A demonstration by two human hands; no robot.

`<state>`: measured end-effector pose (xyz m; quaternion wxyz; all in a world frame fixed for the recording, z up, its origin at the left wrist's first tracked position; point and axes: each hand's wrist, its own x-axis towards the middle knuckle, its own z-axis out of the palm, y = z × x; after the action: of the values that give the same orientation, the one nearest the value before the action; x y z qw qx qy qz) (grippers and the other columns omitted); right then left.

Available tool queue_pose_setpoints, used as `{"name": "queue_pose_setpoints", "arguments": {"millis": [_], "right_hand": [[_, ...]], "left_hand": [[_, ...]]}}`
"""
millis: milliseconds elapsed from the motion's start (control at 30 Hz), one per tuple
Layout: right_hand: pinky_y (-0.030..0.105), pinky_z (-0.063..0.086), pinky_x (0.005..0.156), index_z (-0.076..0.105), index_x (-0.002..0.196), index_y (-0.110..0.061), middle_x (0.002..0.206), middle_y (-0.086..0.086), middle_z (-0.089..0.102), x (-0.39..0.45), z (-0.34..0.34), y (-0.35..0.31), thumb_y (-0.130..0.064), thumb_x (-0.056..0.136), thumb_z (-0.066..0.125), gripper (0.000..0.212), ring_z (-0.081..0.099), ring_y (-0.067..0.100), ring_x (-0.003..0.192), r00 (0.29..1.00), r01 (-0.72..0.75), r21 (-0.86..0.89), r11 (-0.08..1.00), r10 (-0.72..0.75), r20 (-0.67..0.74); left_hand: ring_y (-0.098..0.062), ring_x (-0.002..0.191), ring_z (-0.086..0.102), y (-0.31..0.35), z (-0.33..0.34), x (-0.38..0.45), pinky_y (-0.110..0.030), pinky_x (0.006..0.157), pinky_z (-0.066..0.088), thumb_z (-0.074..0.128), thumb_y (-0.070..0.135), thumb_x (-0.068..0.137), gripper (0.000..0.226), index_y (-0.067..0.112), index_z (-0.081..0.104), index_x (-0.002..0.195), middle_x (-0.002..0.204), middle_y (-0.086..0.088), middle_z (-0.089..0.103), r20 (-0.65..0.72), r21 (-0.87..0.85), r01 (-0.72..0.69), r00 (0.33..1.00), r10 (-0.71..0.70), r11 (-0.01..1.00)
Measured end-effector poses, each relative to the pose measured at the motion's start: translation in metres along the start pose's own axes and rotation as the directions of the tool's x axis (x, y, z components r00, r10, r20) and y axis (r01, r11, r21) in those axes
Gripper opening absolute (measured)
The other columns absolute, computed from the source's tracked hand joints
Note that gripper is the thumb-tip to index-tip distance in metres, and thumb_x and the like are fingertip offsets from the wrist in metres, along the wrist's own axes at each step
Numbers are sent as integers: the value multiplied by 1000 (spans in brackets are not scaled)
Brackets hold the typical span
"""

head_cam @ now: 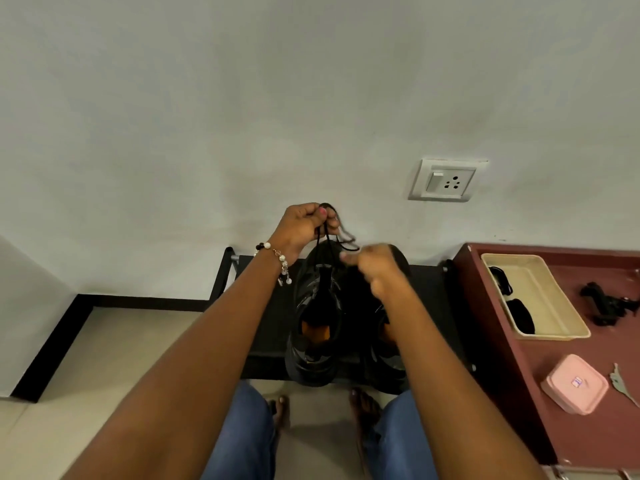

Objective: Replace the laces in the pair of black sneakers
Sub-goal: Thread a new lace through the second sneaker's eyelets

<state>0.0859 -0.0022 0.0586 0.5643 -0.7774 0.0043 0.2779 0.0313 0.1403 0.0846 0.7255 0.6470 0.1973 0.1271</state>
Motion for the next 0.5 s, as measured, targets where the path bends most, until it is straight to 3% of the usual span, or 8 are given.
{"name": "queue_pose_setpoints", "arguments": {"millis": [67,100,167,200,267,500], "right_hand": [[39,54,83,58,102,-7,101,13,66,-6,20,32,-25,70,87,47,65,25,92,986,-54,-75,996,65,153],[44,51,95,55,120,-8,122,14,63,-6,31,43,-39,62,89,74,60,30,113,981,-44,-136,990,69,183],[50,32,114,25,151,-13,155,13,30,-2,48,58,-59,60,83,118,29,36,143,981,8,-331,944,57,187],[50,21,119,11,155,-12,161,14,12,2,55,63,-58,67,79,121,14,37,147,985,25,-406,914,47,168],[48,12,120,-3,155,-10,162,17,-4,3,62,69,-48,79,75,115,1,41,148,991,63,-450,891,-2,135],[53,14,119,-7,154,-9,160,25,-2,7,64,74,-35,84,74,111,4,45,146,992,79,-516,853,-18,123]], "left_hand": [[-21,71,69,2,1,3,-29,77,58,46,7,101,23,3,64,86,80,-12,67,-20,-17,17,1000,-17,1000],[-21,71,70,3,2,3,-30,78,58,46,6,101,23,3,64,87,80,-12,68,-29,-26,27,999,-28,999],[-22,73,70,5,3,4,-29,77,58,46,6,101,23,3,64,87,82,-12,68,-41,-35,47,998,-48,998],[-22,73,70,6,2,3,-29,76,58,46,6,101,23,3,64,88,83,-12,68,-47,-43,55,997,-57,998],[-23,74,70,12,2,2,-28,72,58,46,6,101,22,2,63,88,82,-13,68,-62,-87,71,995,-77,994],[-24,67,68,81,9,14,-39,81,58,47,6,100,21,4,62,86,69,-6,65,-120,-387,31,989,-83,922]]}}
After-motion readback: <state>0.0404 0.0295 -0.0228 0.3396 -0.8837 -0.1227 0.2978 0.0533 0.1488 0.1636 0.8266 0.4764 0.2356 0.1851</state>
